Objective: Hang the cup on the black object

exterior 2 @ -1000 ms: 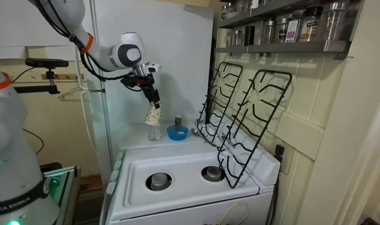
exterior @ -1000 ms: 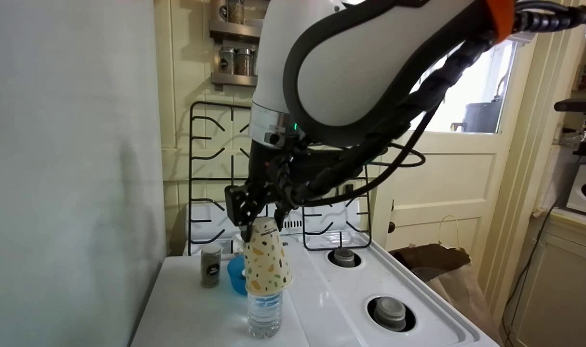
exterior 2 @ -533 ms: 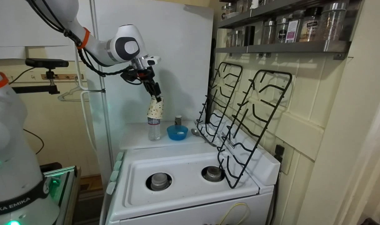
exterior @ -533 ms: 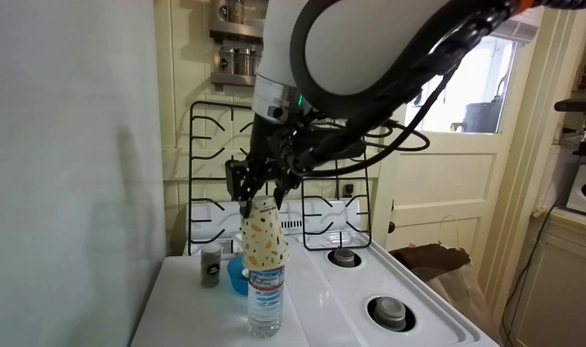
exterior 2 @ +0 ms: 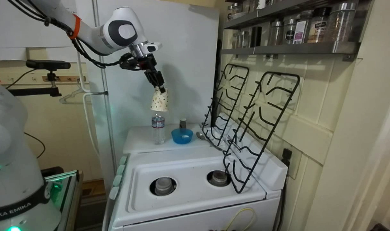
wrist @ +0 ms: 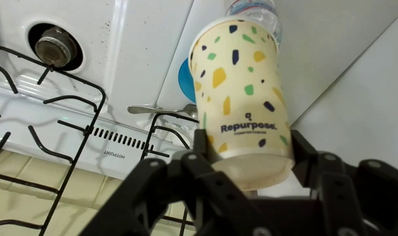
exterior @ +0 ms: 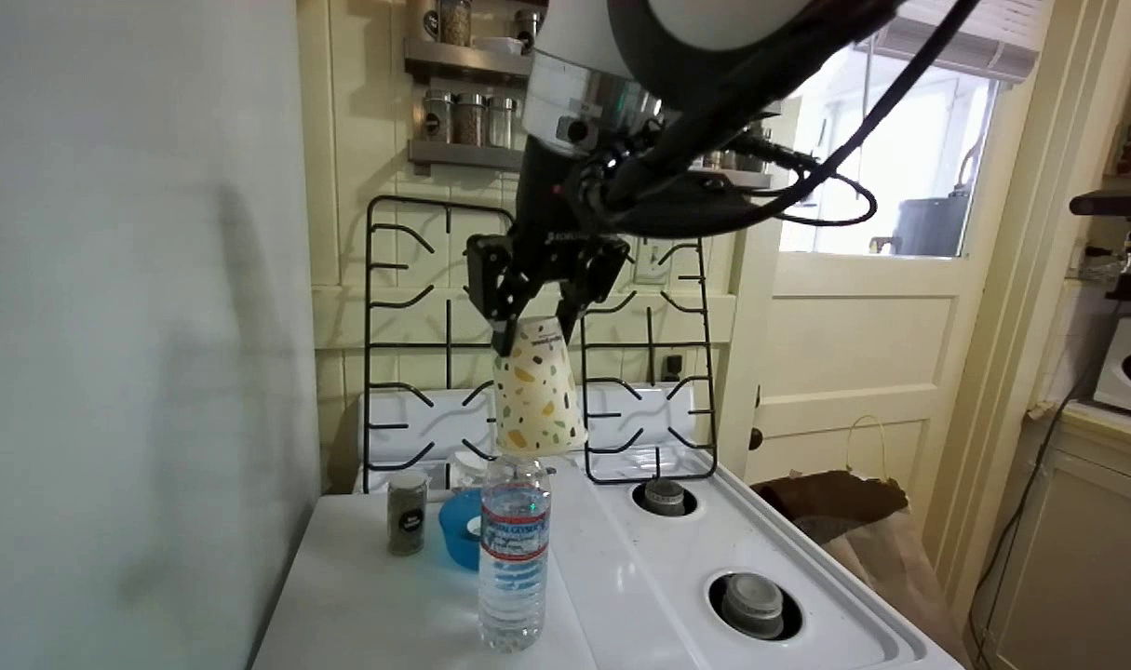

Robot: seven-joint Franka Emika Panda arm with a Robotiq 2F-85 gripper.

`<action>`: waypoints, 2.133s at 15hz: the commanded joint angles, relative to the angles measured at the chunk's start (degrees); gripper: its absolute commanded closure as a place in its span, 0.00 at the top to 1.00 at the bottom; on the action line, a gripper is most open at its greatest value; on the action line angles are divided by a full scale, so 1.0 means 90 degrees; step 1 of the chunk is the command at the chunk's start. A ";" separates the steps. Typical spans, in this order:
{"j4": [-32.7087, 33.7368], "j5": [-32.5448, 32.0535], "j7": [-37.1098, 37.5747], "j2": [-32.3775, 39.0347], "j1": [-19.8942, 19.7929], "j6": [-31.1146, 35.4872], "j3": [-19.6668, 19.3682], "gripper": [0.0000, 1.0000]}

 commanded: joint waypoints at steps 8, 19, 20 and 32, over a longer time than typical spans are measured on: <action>-0.0788 0.0381 0.0420 -0.1644 -0.0709 0.0642 -0.0603 0.37; -0.1944 0.2101 -0.1226 -0.1877 -0.0706 0.2641 -0.2308 0.62; -0.1974 0.2140 -0.1284 -0.1903 -0.0663 0.2644 -0.2358 0.37; -0.0977 0.1197 0.0420 -0.0328 -0.3456 0.2768 -0.1278 0.37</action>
